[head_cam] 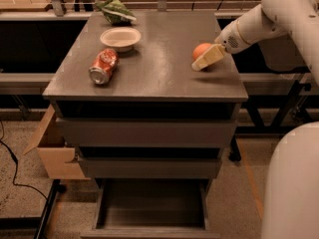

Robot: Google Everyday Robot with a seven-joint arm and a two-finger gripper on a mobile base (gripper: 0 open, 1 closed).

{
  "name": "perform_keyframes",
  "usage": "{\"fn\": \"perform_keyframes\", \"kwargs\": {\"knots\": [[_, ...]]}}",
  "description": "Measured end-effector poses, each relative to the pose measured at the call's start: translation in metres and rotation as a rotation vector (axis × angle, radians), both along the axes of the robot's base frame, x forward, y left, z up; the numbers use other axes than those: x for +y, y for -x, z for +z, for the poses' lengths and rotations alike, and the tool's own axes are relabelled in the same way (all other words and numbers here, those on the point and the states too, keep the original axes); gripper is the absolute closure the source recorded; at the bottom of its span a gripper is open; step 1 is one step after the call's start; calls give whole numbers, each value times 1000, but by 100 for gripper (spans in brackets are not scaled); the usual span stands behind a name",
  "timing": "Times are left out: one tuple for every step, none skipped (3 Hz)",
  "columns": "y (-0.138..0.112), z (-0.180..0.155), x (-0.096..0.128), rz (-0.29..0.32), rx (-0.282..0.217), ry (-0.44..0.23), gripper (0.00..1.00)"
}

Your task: Place orange into bottom drawer

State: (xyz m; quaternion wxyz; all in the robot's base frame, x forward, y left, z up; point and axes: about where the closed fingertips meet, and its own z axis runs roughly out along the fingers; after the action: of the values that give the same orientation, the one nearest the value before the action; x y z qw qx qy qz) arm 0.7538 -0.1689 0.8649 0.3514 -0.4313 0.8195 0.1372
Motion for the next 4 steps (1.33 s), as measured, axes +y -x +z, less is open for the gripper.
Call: {"fn": "perform_keyframes", "kwargs": {"knots": [[-2,-4,1,4,-2,-6,42],[12,4,3,40,-30,-28,64],[52,31,14,133,-93,-82,87],[104,51,28,223,-126,-127,100]]}}
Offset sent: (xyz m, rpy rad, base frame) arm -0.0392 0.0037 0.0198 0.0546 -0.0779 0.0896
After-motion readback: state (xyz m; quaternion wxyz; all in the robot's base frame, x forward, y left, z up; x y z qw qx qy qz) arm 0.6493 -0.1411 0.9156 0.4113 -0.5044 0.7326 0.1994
